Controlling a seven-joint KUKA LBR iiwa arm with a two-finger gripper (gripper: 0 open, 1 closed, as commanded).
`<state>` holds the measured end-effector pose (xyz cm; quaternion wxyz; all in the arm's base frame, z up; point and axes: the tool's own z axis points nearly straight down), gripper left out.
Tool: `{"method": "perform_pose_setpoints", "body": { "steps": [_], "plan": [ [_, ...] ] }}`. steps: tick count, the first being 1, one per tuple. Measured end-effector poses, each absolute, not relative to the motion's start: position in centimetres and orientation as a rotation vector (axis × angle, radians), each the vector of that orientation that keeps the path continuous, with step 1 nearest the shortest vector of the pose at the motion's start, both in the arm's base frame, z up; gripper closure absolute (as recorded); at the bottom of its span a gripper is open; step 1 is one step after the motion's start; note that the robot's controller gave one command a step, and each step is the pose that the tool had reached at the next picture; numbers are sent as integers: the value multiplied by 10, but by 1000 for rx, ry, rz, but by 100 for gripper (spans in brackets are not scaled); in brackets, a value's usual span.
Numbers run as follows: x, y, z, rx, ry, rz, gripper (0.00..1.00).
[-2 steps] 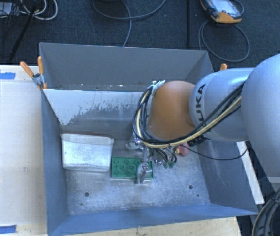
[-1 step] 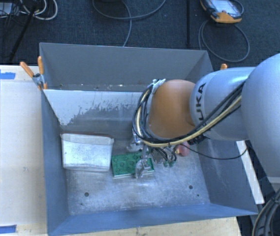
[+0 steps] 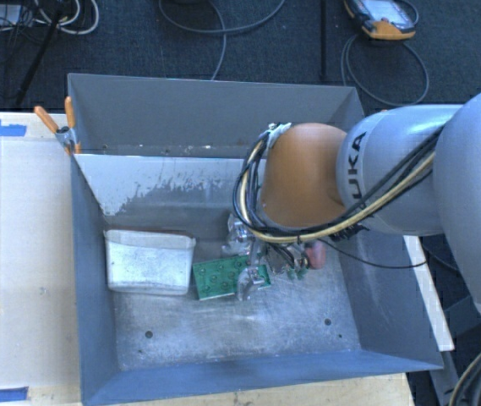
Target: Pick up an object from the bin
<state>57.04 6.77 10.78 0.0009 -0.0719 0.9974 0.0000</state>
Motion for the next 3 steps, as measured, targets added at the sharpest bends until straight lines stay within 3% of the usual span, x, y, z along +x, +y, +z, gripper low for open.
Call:
{"method": "perform_pose_setpoints", "body": {
  "steps": [3],
  "plan": [
    [572, 68, 168, -208, 3132, 2, 100]
  ]
}}
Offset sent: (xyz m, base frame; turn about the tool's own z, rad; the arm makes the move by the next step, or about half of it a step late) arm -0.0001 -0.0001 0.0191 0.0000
